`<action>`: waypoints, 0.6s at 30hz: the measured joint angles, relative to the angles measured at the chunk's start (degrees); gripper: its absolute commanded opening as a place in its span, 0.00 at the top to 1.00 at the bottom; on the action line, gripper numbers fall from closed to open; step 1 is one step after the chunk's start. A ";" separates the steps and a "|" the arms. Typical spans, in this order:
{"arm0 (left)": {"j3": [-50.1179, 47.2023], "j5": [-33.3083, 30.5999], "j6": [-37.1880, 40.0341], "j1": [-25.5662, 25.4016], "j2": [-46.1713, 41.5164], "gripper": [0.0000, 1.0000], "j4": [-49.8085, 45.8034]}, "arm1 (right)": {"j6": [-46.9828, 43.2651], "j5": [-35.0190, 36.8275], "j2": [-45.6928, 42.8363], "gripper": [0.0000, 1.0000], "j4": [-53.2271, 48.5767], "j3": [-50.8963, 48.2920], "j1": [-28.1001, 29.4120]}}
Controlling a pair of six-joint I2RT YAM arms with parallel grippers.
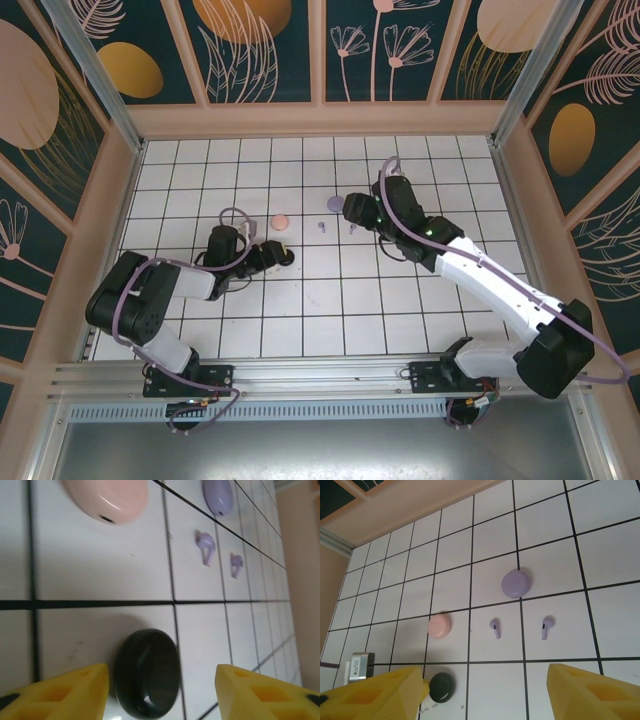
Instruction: Insert the wireless bluetooth earbuds into the charging case
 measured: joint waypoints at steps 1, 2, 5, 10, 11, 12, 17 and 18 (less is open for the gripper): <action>0.00 -1.20 0.39 0.42 -1.11 0.38 -1.66 | -0.09 0.02 0.42 0.31 0.00 0.42 0.00; 0.02 -2.84 0.92 0.87 -2.82 0.37 -3.89 | -0.13 0.02 1.05 0.31 -0.07 0.98 0.00; 0.98 -7.85 2.99 1.79 -8.33 0.36 -10.93 | -0.31 0.07 3.17 0.30 -0.17 2.69 -0.02; 5.20 -16.44 8.02 2.01 -18.67 0.31 -20.13 | -1.27 0.04 8.66 0.29 -1.20 6.82 -0.94; 6.21 -18.27 9.11 2.01 -20.74 0.31 -21.20 | -1.42 0.02 10.27 0.29 -1.36 8.04 -1.29; 7.10 -20.00 10.23 2.03 -22.62 0.28 -21.94 | -1.70 0.00 12.35 0.28 -1.60 9.62 -1.73; 10.36 -26.67 14.86 2.03 -27.91 0.09 -22.21 | -4.39 -0.26 23.21 0.26 -3.30 17.62 -3.72; 11.04 -27.65 15.58 2.03 -28.09 0.02 -21.99 | -5.09 -0.48 25.62 0.26 -3.80 19.26 -4.24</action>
